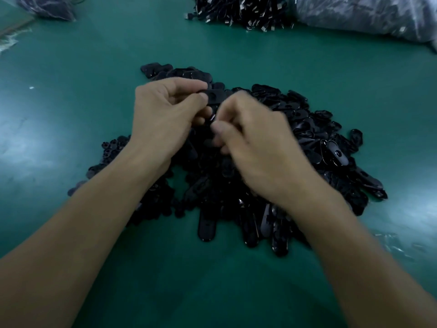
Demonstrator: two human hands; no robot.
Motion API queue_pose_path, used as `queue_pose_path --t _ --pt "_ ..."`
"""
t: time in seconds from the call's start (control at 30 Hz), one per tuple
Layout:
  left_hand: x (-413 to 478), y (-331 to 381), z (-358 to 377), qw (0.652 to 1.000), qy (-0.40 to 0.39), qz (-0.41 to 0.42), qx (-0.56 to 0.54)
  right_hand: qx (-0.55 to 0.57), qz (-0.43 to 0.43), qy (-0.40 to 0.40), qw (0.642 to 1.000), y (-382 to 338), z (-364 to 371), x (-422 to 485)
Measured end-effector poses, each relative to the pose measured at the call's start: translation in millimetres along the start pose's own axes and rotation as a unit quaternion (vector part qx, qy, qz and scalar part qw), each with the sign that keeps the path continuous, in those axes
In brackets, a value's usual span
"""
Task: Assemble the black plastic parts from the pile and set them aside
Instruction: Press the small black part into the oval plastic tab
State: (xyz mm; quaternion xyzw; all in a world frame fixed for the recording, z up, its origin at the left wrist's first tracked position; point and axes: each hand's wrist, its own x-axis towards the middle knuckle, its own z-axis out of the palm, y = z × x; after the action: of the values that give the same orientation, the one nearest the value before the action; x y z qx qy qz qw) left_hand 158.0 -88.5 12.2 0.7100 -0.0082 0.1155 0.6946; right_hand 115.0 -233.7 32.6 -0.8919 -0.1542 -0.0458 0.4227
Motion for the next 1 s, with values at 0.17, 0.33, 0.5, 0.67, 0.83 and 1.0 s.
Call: queue_pose_path --t 0.17,0.33,0.5,0.67,0.83,1.0 --pt "-9.0 -2.3 7.6 0.997 -0.067 0.002 0.029 0.066 0.0 0.14 0.988 29.8 -21.7 -7.9" --pt "-14.7 -1.9 12.1 0.993 -0.102 0.004 0.051 0.102 0.019 0.137 0.985 44.5 -23.9 -13.0" --pt "-17.0 -0.1 12.0 0.993 -0.11 -0.002 0.043 0.089 0.018 0.169 0.982 47.3 -23.3 -14.8" --pt "-18.3 0.7 11.2 0.992 -0.124 -0.006 0.037 0.069 0.001 0.183 0.981 45.1 -21.6 -15.3" --pt "-20.1 0.6 12.9 0.99 -0.135 -0.009 0.033 0.135 0.015 0.19 0.972 44.2 -21.9 -14.3" --pt "-21.5 1.9 14.2 0.989 -0.146 -0.008 0.023 0.192 0.048 0.163 0.967 45.3 -19.4 -14.4"
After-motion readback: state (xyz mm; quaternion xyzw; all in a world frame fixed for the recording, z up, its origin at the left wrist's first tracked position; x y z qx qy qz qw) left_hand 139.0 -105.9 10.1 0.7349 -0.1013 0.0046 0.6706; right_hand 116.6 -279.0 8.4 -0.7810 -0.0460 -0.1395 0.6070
